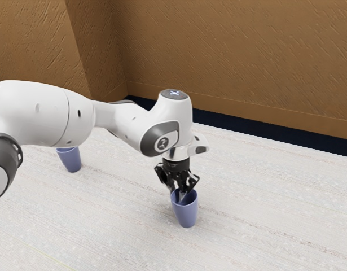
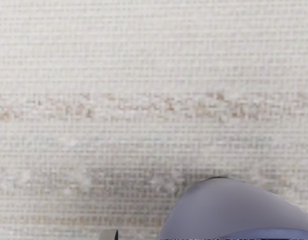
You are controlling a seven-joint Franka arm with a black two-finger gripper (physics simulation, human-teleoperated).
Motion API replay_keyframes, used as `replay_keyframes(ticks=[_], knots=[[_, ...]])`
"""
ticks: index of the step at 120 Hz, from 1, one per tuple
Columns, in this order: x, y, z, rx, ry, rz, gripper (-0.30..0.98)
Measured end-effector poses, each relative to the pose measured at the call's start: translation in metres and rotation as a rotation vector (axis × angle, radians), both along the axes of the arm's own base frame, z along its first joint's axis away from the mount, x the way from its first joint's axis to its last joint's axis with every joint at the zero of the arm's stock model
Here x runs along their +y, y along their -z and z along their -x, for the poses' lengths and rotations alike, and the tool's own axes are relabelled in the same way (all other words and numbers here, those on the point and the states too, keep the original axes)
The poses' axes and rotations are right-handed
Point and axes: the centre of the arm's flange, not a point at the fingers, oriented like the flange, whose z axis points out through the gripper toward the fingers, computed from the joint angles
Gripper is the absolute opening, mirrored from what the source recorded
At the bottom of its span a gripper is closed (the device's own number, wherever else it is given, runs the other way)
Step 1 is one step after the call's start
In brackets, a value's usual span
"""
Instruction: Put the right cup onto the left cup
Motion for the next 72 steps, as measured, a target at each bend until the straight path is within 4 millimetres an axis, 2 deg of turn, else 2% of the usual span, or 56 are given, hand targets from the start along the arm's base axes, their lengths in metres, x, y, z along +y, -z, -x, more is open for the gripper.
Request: replay_keyframes(ticks=[11, 40, 64, 72], knots=[[-0.003, -0.001, 0.0, -0.005, -0.009, 0.001, 0.02], [-0.005, -0.001, 0.0, -0.01, -0.036, -0.001, -0.07], [-0.003, -0.032, -0.001, -0.049, -0.043, 0.005, -0.09], [0.001, -0.048, -0.001, -0.066, -0.049, 0.006, -0.09]])
